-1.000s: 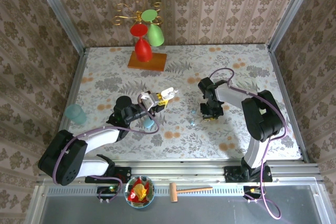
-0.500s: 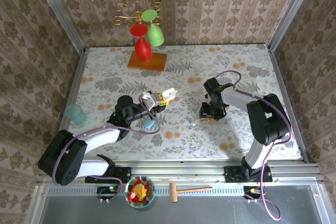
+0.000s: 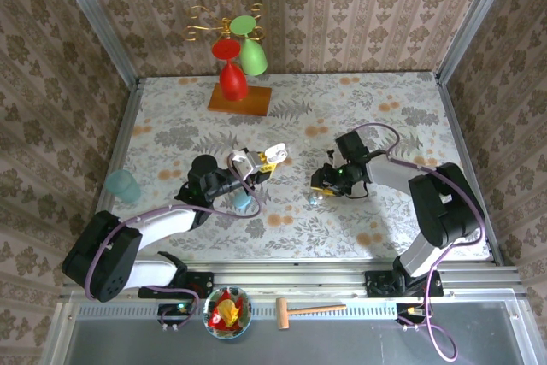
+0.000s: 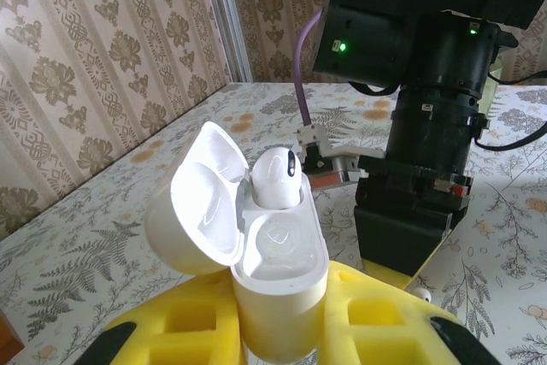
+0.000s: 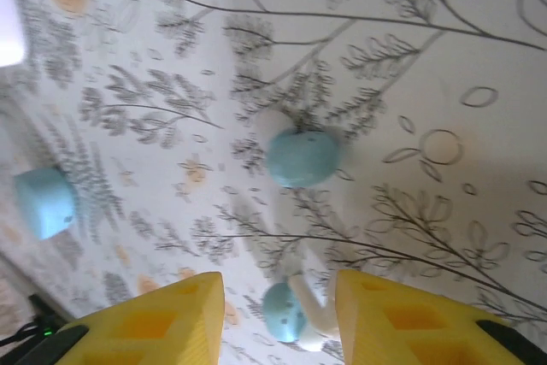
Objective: Insert wireless bluetooth earbuds into charging case
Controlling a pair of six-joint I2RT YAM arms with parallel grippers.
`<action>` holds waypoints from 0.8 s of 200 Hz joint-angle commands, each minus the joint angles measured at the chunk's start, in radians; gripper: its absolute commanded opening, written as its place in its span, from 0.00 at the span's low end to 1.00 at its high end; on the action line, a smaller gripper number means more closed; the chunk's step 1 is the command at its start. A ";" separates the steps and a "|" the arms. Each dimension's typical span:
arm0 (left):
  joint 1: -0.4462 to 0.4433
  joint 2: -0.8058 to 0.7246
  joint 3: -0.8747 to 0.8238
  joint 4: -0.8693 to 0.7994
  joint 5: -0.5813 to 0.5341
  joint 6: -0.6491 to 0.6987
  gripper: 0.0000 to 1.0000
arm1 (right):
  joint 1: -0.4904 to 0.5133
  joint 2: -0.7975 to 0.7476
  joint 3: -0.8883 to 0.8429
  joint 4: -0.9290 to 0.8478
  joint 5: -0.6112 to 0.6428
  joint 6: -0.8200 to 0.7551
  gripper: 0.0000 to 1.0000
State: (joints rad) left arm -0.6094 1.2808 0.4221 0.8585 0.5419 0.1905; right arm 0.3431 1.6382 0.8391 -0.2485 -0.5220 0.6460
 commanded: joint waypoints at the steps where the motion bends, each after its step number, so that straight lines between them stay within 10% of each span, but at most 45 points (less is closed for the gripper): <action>1: -0.006 0.004 0.025 0.020 0.004 0.028 0.04 | -0.016 -0.031 -0.013 0.061 -0.070 0.029 0.39; 67: -0.005 -0.003 0.013 0.020 -0.012 0.036 0.04 | 0.077 -0.100 0.057 -0.244 0.248 -0.414 0.39; 160: -0.006 -0.024 0.019 -0.018 -0.013 0.044 0.04 | 0.134 0.055 0.132 -0.303 0.301 -0.341 0.37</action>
State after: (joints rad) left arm -0.6094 1.2808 0.4221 0.8497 0.5327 0.2062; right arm 0.4644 1.6531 0.9363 -0.5137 -0.2504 0.2646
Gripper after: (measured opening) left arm 0.188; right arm 0.379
